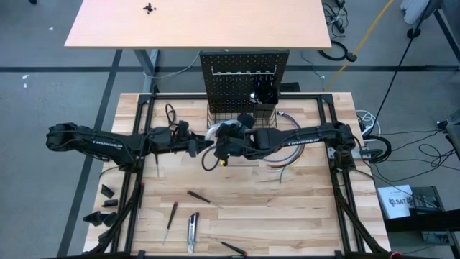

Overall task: Hang tools onto peg board
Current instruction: Put the tape into the wire basket on the pegboard

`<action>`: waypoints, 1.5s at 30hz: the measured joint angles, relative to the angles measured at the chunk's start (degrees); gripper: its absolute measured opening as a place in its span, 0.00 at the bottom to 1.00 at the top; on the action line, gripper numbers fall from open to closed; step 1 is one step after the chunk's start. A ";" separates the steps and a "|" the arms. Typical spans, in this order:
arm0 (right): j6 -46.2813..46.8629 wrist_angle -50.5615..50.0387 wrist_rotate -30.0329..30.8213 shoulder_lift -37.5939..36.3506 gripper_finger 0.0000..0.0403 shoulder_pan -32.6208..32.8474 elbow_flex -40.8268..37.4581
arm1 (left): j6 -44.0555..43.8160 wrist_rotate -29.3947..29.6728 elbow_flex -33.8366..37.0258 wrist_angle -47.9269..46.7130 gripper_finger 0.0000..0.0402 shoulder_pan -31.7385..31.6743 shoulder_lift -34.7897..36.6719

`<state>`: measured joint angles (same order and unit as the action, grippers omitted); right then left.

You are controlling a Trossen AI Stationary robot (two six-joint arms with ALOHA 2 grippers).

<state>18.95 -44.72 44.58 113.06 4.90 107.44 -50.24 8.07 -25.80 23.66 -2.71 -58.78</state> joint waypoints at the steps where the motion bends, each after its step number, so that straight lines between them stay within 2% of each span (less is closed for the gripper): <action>1: 0.08 0.35 -0.01 0.00 0.08 -0.21 0.00 | 0.04 -0.07 0.00 0.08 0.73 -0.21 0.00; 9: 0.43 0.87 -0.94 0.28 0.08 -1.73 0.00 | 1.60 -0.46 -0.02 1.98 0.51 -0.44 0.00; 17: 0.99 0.60 -1.58 0.35 0.08 -1.93 0.00 | 3.25 1.62 -0.04 1.49 0.15 -0.43 0.00; 19: -1.26 0.74 -2.78 0.35 0.09 -1.96 0.00 | 3.26 1.67 -0.04 1.32 0.15 -0.39 0.00; 21: -3.17 0.95 -3.20 0.27 0.15 -1.93 0.00 | 3.96 1.86 -0.04 1.20 0.15 -0.39 0.00; 26: -11.61 0.69 -6.81 -1.26 0.41 -1.29 2.19 | 6.81 2.38 -0.04 0.40 0.15 -0.48 0.00; 29: -16.81 -1.71 -16.75 -3.52 0.54 -0.70 6.45 | 9.21 2.11 -0.04 0.41 0.15 -0.72 0.02; 32: -20.20 -7.18 -28.50 -5.52 0.63 -0.25 11.22 | 13.88 -2.82 -0.31 0.48 0.15 -1.37 0.01; 35: -21.23 -12.30 -31.34 -7.70 0.67 0.18 14.19 | 22.08 -7.75 -3.40 -2.45 0.15 -1.02 0.00; 37: -21.38 -15.29 -31.68 -9.75 0.67 0.16 14.80 | 29.27 -9.04 -6.66 -7.06 0.15 -0.33 0.00; 41: -19.51 -19.29 -34.79 -12.35 0.64 -0.41 14.86 | 45.80 -8.24 -14.72 -17.81 0.15 1.54 -0.04; 45: -17.05 -19.62 -40.04 -12.95 0.62 -1.07 14.86 | 55.71 -6.43 -21.13 -23.30 0.15 2.44 -1.18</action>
<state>1.90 -64.34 4.54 100.10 3.82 122.30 5.47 1.63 -46.93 0.36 -0.27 -59.96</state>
